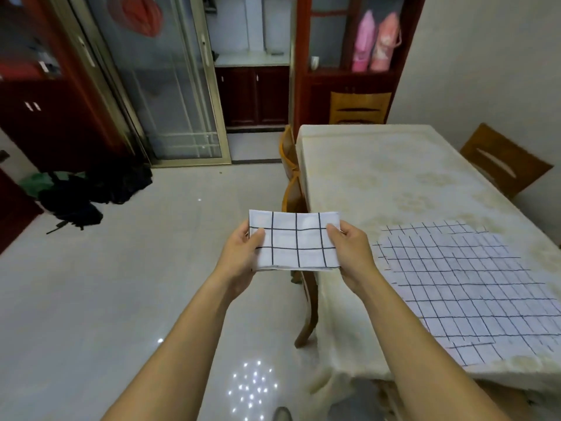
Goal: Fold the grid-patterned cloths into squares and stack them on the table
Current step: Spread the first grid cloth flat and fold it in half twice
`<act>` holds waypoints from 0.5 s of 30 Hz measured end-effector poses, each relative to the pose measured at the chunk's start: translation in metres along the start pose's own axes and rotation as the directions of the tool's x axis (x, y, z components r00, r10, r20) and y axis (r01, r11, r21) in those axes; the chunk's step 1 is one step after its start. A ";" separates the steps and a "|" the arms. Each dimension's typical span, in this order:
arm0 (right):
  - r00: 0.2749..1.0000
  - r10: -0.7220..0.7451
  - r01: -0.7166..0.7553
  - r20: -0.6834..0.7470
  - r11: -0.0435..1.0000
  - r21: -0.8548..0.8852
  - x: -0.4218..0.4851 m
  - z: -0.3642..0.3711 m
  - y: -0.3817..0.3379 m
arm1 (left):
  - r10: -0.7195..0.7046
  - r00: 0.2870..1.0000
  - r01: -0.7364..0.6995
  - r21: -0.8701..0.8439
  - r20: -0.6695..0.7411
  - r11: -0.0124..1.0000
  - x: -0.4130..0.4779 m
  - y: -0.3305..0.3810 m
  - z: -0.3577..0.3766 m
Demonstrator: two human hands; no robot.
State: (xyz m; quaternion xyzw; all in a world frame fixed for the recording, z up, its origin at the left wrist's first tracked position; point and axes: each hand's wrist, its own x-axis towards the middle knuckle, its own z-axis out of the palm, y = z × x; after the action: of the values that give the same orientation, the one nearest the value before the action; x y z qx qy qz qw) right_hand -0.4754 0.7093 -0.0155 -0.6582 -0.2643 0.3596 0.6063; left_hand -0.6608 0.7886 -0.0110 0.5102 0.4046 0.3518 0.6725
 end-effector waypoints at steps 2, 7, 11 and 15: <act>1.000 -0.001 0.001 -0.019 1.000 -0.006 0.038 0.020 -0.006 | 0.002 1.000 -0.001 0.055 -0.014 0.998 0.040 0.012 -0.006; 0.994 -0.040 0.025 -0.104 0.990 -0.137 0.128 0.059 -0.021 | 0.069 0.997 -0.063 0.204 -0.026 0.977 0.138 0.048 -0.015; 0.977 -0.120 0.072 -0.177 0.964 -0.257 0.190 0.080 -0.024 | 0.118 0.992 -0.101 0.243 -0.055 0.965 0.207 0.055 -0.015; 0.971 -0.157 0.080 -0.182 0.925 -0.372 0.252 0.107 -0.021 | 0.150 0.985 -0.116 0.313 -0.085 0.943 0.283 0.051 -0.024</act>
State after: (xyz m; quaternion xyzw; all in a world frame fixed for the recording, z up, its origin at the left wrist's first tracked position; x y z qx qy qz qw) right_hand -0.4067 0.9747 -0.0336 -0.7753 -0.3003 0.1961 0.5198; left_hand -0.5657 1.0609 -0.0178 0.6149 0.4545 0.3563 0.5370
